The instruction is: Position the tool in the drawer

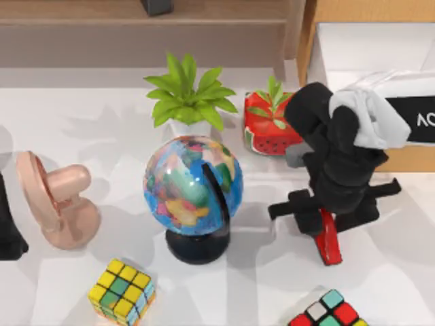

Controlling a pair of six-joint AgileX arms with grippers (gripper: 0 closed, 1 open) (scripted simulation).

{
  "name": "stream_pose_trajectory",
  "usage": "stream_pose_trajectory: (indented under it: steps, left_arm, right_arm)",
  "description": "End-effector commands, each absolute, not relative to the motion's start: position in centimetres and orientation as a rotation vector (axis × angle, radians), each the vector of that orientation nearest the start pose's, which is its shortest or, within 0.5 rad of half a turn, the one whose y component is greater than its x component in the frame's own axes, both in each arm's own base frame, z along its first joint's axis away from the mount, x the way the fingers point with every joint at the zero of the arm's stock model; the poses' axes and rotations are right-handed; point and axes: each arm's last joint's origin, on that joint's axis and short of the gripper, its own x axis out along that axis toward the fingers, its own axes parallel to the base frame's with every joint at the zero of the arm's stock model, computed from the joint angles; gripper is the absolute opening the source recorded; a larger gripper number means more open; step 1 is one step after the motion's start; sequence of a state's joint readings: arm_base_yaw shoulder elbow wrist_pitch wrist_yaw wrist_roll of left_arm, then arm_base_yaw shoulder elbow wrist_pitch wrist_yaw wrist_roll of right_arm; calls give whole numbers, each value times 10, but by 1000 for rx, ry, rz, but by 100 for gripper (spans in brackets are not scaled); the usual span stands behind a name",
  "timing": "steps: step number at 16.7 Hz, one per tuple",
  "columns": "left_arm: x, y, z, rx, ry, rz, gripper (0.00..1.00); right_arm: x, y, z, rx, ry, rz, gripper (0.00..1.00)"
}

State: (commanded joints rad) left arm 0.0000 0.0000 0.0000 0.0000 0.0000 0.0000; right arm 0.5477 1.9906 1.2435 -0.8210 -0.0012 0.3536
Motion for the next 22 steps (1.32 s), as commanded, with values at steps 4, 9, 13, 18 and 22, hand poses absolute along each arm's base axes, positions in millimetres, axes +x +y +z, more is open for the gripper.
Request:
stream_pose_trajectory:
  steps: [4, 9, 13, 18, 22]
  left_arm:
    - [106, -1, 160, 0, 0, 0, 100]
    - [106, -1, 160, 0, 0, 0, 100]
    - [106, -1, 160, 0, 0, 0, 100]
    - [106, -1, 160, 0, 0, 0, 100]
    - [106, -1, 160, 0, 0, 0, 100]
  right_arm:
    - [301, 187, 131, -155, 1565, 160, 0]
    - [301, 187, 149, -155, 1564, 160, 0]
    - [301, 187, 147, -155, 1568, 158, 0]
    - [314, 184, 208, -52, 1417, 207, 0]
    - [331, 177, 274, 38, 1251, 249, 0]
